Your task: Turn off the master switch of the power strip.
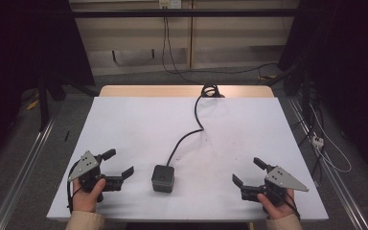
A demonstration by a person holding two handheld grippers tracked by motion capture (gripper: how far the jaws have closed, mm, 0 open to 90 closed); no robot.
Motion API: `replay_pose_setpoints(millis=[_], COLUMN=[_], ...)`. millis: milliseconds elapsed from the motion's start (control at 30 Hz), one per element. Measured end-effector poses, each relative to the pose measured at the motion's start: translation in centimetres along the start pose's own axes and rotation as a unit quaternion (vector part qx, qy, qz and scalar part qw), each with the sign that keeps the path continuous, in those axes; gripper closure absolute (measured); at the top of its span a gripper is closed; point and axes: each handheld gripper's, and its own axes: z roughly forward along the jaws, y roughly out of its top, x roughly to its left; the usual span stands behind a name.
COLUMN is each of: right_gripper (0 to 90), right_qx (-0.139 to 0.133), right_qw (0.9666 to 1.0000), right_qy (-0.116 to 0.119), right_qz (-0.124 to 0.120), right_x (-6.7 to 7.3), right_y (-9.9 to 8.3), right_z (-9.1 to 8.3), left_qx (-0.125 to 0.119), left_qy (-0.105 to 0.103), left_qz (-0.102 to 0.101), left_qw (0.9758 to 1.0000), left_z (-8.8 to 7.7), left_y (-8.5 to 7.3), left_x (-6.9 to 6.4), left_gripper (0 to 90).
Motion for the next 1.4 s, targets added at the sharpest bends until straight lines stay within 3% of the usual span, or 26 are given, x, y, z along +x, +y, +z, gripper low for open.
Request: replay_pose_setpoints(millis=[433,533,600,833,933,1400], right_gripper=[4.1,4.2,4.2,4.3,4.4,4.5], right_qx=[0.001,0.001,0.000,-0.001,-0.001,-0.001], right_qw=[1.0000,1.0000,1.0000,1.0000,1.0000,1.0000], right_qy=[0.004,0.004,0.004,0.003,0.003,0.005], right_qz=[0.001,0.001,0.001,0.000,0.001,0.002], right_x=[0.1,0.1,0.1,0.0,0.0,0.0], right_y=[0.1,0.1,0.1,0.2,0.2,0.2], right_z=[0.0,0.0,0.0,0.0,0.0,0.0], left_qx=[-0.003,-0.005,-0.008,0.008,0.012,0.016], left_qy=[-0.019,-0.015,-0.026,-0.038,-0.046,-0.052], left_qz=[-0.001,-0.003,-0.011,-0.004,-0.011,-0.016], left_qw=[0.9998,0.9999,0.9996,0.9992,0.9988,0.9984], left_z=[0.5,0.6,0.7,1.4,1.6,2.3], left_y=[0.3,0.5,0.6,0.8,0.9,1.1], left_x=[-0.4,-0.5,-0.6,-1.2,-1.5,-2.2], left_gripper=[2.7,2.7,2.9,4.0,4.1,4.6])
